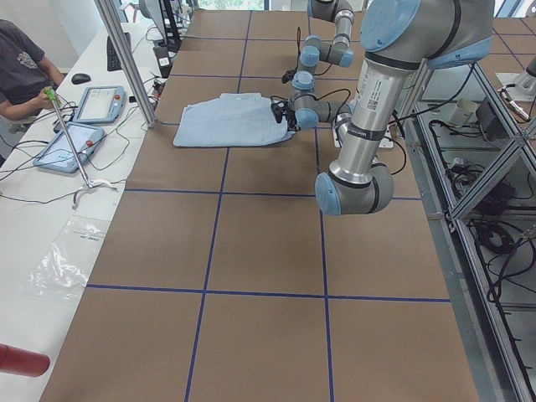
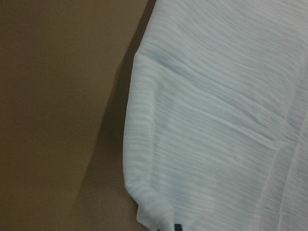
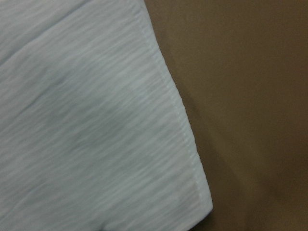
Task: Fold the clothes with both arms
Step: 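Hold both grippers at the shirt's near edge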
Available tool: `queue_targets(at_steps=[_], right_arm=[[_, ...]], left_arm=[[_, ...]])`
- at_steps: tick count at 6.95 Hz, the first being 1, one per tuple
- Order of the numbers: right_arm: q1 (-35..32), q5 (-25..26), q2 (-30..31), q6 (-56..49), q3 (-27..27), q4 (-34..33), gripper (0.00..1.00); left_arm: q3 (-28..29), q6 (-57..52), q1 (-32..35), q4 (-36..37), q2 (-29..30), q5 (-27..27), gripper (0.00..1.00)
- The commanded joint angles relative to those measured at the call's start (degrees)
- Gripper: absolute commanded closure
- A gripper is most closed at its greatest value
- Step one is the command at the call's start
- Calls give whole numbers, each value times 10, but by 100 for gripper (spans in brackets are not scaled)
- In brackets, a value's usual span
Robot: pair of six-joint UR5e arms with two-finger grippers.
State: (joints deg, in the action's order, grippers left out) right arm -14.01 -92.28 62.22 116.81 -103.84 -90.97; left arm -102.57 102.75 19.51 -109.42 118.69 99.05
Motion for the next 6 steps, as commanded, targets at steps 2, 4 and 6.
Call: queue_targets(at_steps=[2, 4, 6], right_arm=[[-4, 1, -1, 0, 0, 0, 3], [-6, 10, -3, 0, 4, 0, 2], [-9, 10, -1, 0, 5, 0, 2]], left_arm=[[0, 1, 0, 0, 1, 0, 100], [1, 3, -1, 0, 1, 0, 100], [1, 2, -1, 0, 1, 0, 100]])
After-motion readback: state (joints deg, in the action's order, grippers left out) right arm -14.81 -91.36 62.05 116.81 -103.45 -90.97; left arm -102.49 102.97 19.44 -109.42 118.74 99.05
